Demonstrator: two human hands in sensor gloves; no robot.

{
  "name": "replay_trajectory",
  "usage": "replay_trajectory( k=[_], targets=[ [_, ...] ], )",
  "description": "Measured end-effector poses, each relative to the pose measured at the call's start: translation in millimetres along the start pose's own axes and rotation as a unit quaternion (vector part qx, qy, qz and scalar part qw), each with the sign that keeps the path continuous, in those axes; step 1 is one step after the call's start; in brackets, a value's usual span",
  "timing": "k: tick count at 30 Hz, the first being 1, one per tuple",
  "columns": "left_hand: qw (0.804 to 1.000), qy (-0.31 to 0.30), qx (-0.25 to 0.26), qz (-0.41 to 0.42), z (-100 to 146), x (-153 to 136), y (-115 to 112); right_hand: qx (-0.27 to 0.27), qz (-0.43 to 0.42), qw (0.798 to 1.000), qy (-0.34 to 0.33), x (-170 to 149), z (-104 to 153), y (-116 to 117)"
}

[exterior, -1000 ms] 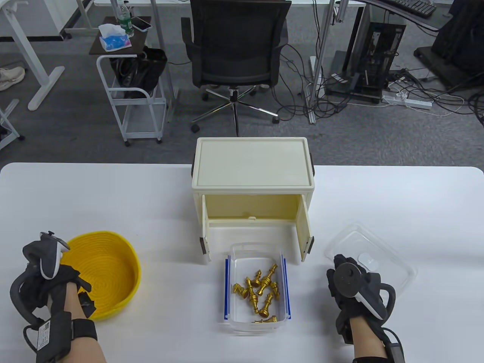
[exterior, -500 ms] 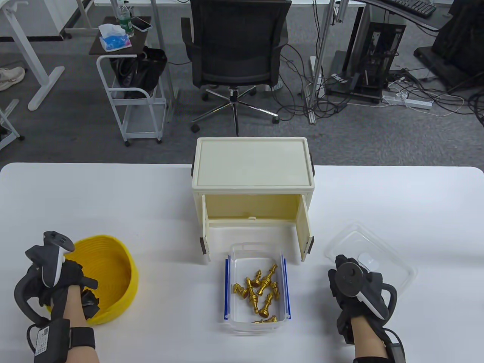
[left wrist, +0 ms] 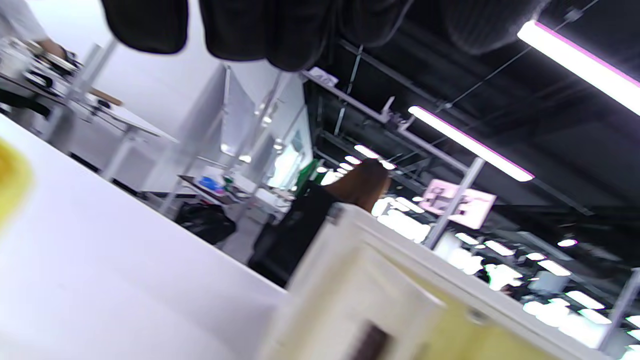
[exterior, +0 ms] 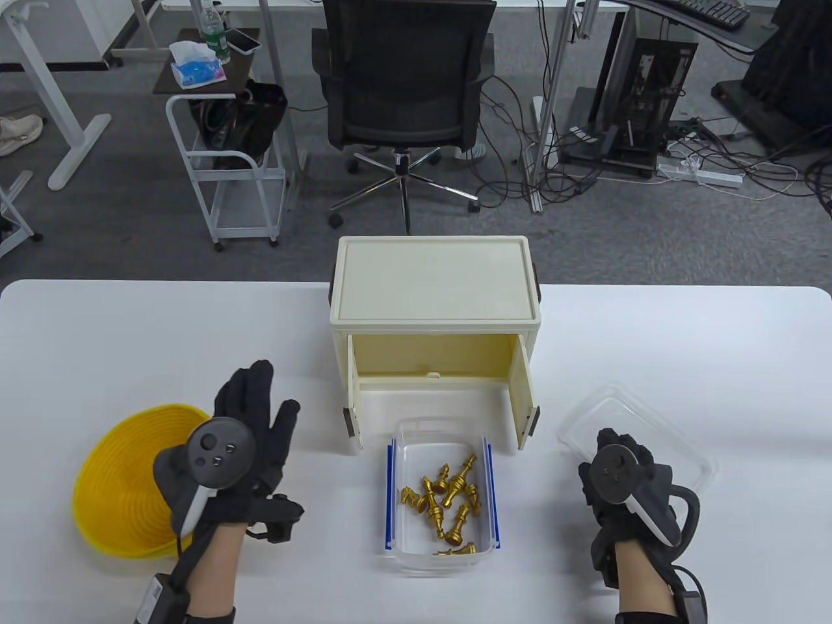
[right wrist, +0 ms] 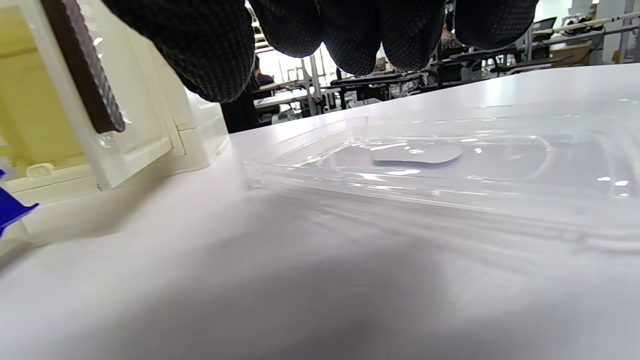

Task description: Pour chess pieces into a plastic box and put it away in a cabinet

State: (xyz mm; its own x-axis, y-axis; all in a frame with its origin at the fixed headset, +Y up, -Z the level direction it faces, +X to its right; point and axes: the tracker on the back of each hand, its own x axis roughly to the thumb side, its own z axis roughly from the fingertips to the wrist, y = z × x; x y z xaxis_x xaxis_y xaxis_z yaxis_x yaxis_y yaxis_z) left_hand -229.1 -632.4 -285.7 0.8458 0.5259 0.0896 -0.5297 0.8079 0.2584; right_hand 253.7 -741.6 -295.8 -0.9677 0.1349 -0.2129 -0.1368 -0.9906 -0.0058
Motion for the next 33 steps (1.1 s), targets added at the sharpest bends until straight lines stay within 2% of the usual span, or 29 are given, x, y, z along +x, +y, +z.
replay_trajectory(
  k=[4, 7, 13, 19, 26, 33],
  targets=[
    [0.999, -0.033, -0.023, 0.016, 13.0, 12.7, -27.3, 0.013, 0.014, 0.999, 0.025, -10.3, -1.8, 2.8],
    [0.999, -0.039, -0.032, 0.012, 17.5, 14.5, -33.2, 0.05, 0.031, 0.997, 0.046, -19.4, -5.3, 8.5],
    [0.998, -0.043, -0.042, 0.027, 16.4, 11.6, -34.2, 0.119, 0.018, 0.99, 0.071, -41.2, -11.6, 26.8],
    [0.997, -0.039, -0.052, 0.041, 12.6, 6.6, -35.8, 0.15, 0.036, 0.985, 0.077, -48.3, -13.7, 39.2],
    [0.997, -0.03, -0.051, 0.056, 10.8, 1.2, -32.9, 0.166, 0.048, 0.982, 0.07, -45.5, -13.9, 42.1],
    [0.997, -0.025, -0.051, 0.058, 10.2, -1.2, -32.3, 0.164, 0.128, 0.977, 0.041, -30.1, -15.7, 45.0]
  ],
)
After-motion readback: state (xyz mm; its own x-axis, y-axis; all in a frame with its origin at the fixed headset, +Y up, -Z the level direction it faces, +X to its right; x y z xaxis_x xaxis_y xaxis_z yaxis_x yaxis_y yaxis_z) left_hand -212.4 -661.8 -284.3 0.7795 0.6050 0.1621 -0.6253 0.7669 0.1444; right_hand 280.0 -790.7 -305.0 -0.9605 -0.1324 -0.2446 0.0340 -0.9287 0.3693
